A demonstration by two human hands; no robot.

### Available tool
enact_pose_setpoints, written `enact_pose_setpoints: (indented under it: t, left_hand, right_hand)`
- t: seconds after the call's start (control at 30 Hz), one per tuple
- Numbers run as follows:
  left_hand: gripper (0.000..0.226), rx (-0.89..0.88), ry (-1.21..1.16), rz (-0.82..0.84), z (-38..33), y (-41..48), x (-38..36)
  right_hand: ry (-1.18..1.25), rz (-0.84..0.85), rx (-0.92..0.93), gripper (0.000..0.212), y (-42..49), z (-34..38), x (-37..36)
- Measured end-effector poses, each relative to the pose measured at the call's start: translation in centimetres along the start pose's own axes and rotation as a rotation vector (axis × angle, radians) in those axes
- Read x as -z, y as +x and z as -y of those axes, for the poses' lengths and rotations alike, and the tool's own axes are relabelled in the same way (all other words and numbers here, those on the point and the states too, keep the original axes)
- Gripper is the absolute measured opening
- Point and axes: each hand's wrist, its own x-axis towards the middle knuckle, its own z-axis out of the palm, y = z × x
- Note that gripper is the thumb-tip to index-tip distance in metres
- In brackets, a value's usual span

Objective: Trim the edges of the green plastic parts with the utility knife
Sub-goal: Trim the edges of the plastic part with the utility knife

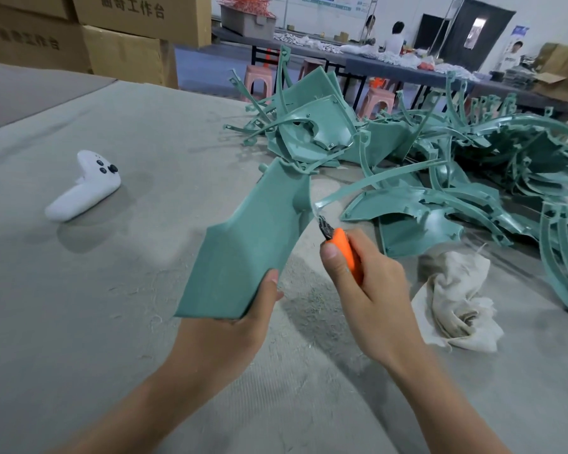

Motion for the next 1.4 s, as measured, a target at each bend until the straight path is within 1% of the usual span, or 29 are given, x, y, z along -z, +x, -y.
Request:
enact_pose_setpoints:
  t: [0.03, 0.07, 0.1, 0.2, 0.3, 0.37, 0.5, 0.53, 0.63, 0.73, 0.87, 1.0, 1.13, 1.4]
  left_hand:
    - [0.02, 0.009, 0.019, 0.025, 0.5, 0.0, -0.1]
    - [0.017, 0.008, 0.033, 0.047, 0.8, 0.0, -0.1]
    - [0.019, 0.011, 0.024, 0.04, 1.2, -0.1, -0.3]
    - [0.037, 0.029, 0.033, 0.01, 1.5, -0.1, -0.3]
    - [0.044, 0.058, 0.022, 0.015, 1.4, -0.1, -0.3]
    - [0.035, 0.068, -0.002, -0.006, 0.9, -0.1, -0.3]
    - [0.005, 0.037, -0.124, -0.054, -0.7, -0.1, -0.6]
    - [0.003, 0.019, -0.139, -0.048, -1.0, -0.2, -0.6]
    - [0.016, -0.018, -0.175, -0.046, -1.5, -0.5, -0.9]
    - [0.023, 0.036, -0.258, -0.041, -1.3, -0.3, -0.9]
    - [0.024, 0.078, -0.26, -0.034, -0.8, -0.1, -0.8]
    - [0.026, 0.093, -0.205, -0.049, -0.6, 0.0, -0.6]
    - [0.025, 0.147, -0.28, -0.026, -0.8, -0.4, -0.8]
    - [0.02, 0.156, -0.243, 0.005, -0.9, -0.3, -0.7]
  right_hand:
    - [-0.026, 0.0, 0.003, 0.04, 0.0, 0.0, 0.0]
    - [-0.048, 0.0, 0.008, 0.04, 0.0, -0.1, 0.0]
    - [-0.065, 0.001, 0.013, 0.04, 0.0, -0.1, 0.0]
    - [-0.097, -0.001, 0.018, 0.04, -0.1, -0.1, 0.1]
    - [-0.111, -0.017, 0.027, 0.039, -0.1, 0.0, 0.2]
    - [-0.089, -0.042, 0.033, 0.037, -0.1, 0.0, 0.3]
    - [-0.121, -0.048, 0.033, 0.034, 0.0, -0.2, 0.2]
    - [-0.132, -0.039, 0.032, 0.033, 0.0, -0.2, 0.2]
    - [-0.158, -0.031, 0.027, 0.034, 0.0, -0.4, 0.1]
    - [-0.172, -0.025, 0.01, 0.036, 0.1, -0.7, 0.0]
    - [-0.179, -0.011, -0.015, 0.04, 0.2, -1.0, -0.1]
    - [-0.232, -0.025, -0.025, 0.041, 0.2, -1.1, -0.3]
    - [-0.274, -0.065, -0.058, 0.046, 0.5, -1.6, -0.1]
    - [-0.441, -0.124, -0.114, 0.042, 1.1, -2.7, 0.9]
